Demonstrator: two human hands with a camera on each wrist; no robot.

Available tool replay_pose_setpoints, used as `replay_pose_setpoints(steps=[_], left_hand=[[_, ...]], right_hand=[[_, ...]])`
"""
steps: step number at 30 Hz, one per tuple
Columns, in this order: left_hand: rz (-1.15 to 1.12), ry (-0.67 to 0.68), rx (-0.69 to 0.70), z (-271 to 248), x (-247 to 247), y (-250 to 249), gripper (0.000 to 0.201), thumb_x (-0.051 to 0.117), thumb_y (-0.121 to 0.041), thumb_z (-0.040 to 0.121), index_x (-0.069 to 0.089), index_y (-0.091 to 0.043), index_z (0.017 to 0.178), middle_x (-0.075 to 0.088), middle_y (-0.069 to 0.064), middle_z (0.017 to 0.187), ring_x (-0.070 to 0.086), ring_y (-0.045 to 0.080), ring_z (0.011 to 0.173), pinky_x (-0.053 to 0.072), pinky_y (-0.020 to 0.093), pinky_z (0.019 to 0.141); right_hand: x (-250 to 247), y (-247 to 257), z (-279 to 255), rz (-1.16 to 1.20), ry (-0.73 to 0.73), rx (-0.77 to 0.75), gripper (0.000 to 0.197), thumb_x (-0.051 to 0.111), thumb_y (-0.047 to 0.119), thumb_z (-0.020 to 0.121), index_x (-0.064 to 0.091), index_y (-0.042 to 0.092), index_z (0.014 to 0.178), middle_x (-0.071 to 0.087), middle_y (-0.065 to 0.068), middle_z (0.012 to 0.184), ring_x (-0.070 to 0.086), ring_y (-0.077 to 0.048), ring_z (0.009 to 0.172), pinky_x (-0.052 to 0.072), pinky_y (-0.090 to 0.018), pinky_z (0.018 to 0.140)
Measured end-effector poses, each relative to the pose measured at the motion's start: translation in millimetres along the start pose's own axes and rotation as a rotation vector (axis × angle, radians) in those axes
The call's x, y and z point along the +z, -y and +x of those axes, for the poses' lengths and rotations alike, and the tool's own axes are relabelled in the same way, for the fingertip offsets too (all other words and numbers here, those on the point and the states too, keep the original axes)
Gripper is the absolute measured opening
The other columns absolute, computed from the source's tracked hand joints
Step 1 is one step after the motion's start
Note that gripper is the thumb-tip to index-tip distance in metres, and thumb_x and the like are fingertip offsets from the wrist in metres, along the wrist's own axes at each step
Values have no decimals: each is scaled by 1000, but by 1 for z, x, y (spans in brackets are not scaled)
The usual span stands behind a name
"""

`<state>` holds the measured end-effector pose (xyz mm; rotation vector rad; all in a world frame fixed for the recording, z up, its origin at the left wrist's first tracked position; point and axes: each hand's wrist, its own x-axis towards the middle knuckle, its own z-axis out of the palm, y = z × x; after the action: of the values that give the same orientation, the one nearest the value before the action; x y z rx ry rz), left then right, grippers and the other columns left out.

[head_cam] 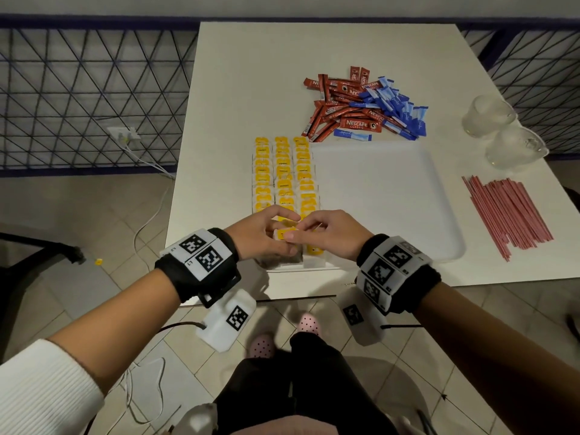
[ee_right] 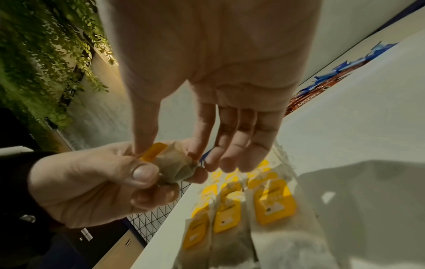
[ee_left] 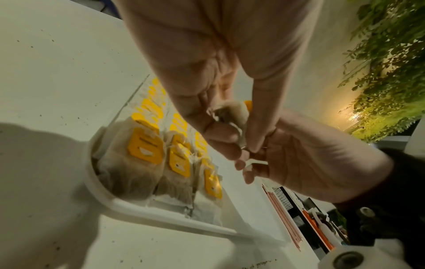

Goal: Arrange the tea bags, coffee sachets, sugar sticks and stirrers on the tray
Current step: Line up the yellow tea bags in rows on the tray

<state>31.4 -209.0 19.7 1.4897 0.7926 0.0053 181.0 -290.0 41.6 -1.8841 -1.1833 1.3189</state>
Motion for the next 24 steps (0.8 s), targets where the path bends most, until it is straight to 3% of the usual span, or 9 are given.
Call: replay_pose_setpoints(steps=[3,6,8,10,12,14,17,21,24], left_hand=[[8,-31,42,-3,-1,4,53,79,-28,54,52,-29,100,67,-16,65,53,17,69,44,26,74],[5,-80,75,-6,-4,9,41,70,2,77,47,-16,106,57,-22,46,51,-4,44,40,6,55],[-31,-85,61,-9,-5,12,42,66,9,77,46,-17,104,65,-20,56,59,-6,53,47,13,61],[-64,-106,38,-12,-5,16,39,76,-2,72,50,-17,97,70,-11,69,64,3,66,49,25,75],[10,-140,13,-13,-4,20,30,79,-24,68,52,-18,79,59,-3,67,58,16,73,43,31,75],[94,-167,-1,-16,-1,23,30,73,-31,77,51,-14,66,46,0,62,48,19,70,37,31,71],[254,-220,11,-20,7,28,31,66,-28,84,55,-5,65,47,1,66,43,16,66,34,28,69],[435,-169,41,-19,14,31,35,61,-25,88,46,-18,57,39,-6,71,42,15,73,32,27,71],[527,-138,38,-16,18,34,29,56,-20,92,62,0,72,42,-2,77,43,15,81,34,29,76]], right_hand=[[4,0,0,24,-13,-29,17,73,30,76,61,22,69,52,16,56,49,2,56,34,-13,61],[8,-1,0,58,-8,-46,18,71,18,79,57,21,69,48,22,40,47,8,44,33,-13,59],[11,-4,1,86,-27,-37,19,70,15,80,56,20,69,49,21,40,47,5,45,35,-14,61],[14,-7,2,111,-54,-20,19,70,16,81,56,21,68,51,15,53,48,-1,55,38,-16,63],[17,-9,3,115,-69,-3,17,70,20,80,57,20,69,51,9,64,47,-4,62,39,-18,64],[19,-12,3,101,-69,22,17,71,22,80,58,20,70,51,8,66,48,-5,64,39,-18,64],[22,-18,1,69,-60,48,18,71,22,80,57,19,69,51,14,54,47,-6,60,39,-19,61],[23,-28,-5,45,-58,74,17,69,14,82,56,12,72,42,16,31,47,2,40,38,-11,53],[25,-34,-2,-50,-93,93,19,72,17,79,57,17,68,48,14,39,55,-8,59,51,-28,74]])
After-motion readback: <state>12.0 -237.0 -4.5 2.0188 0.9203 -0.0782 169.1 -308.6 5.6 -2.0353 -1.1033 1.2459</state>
